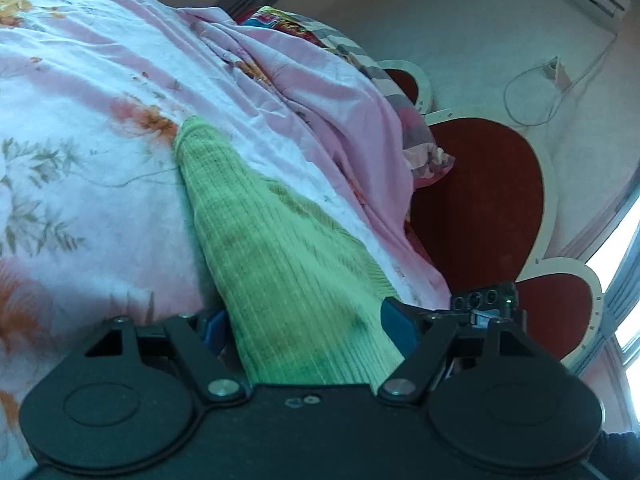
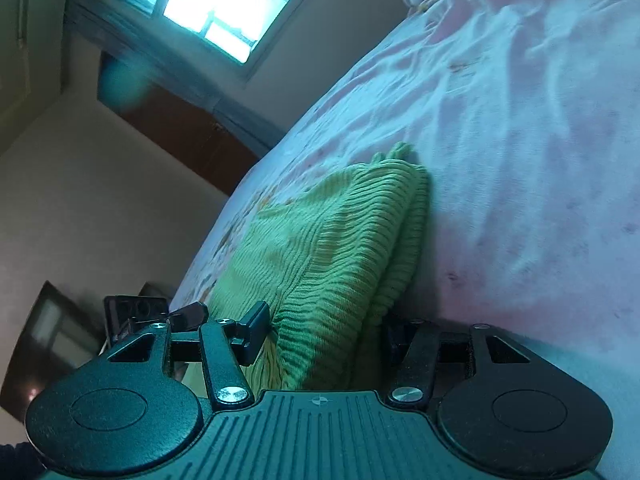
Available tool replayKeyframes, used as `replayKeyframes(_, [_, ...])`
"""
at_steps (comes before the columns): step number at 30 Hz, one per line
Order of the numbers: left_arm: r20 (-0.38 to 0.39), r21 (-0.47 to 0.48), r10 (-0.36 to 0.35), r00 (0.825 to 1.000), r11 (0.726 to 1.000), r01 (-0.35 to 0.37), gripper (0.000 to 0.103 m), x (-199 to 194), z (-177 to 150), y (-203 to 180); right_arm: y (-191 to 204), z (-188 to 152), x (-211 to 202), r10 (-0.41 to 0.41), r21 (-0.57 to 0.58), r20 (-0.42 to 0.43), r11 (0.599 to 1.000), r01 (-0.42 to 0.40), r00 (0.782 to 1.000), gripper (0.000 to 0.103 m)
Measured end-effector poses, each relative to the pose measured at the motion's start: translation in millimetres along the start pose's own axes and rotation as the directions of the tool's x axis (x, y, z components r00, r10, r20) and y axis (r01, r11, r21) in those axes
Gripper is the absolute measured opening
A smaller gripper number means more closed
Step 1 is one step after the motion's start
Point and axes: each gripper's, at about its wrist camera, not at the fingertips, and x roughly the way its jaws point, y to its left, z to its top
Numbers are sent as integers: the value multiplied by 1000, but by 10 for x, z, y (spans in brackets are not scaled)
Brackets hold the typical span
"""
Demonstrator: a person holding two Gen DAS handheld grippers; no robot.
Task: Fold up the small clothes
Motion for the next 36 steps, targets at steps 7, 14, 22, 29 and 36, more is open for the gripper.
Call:
replayKeyframes(7, [11,30,27,1000,999,-28,53,39,-10,-63,82,-45,66,-12,-49,11,999,12,1000,55])
replayKeyframes(14, [-2,7,22,1000,1000,-22,50,99,28,24,162,-26,205,-8,-100,-14,995,7,1000,54])
replayKeyframes(22, [105,201,112,988,971,-131,30,-85,-67,-416,683,-184,148,-122,-279,88,950,142,989,23])
replayKeyframes(29, [253,351,5,967,931,-97,30,-1059,-260,-1498,1983,-622,-403,-29,-475,215,870,131,976,23])
replayKeyframes(36, [289,483,-14,957,866,-133,30,-2068,-655,-2388,3142,-1314,-862,102,-607,208,793,47,973,23])
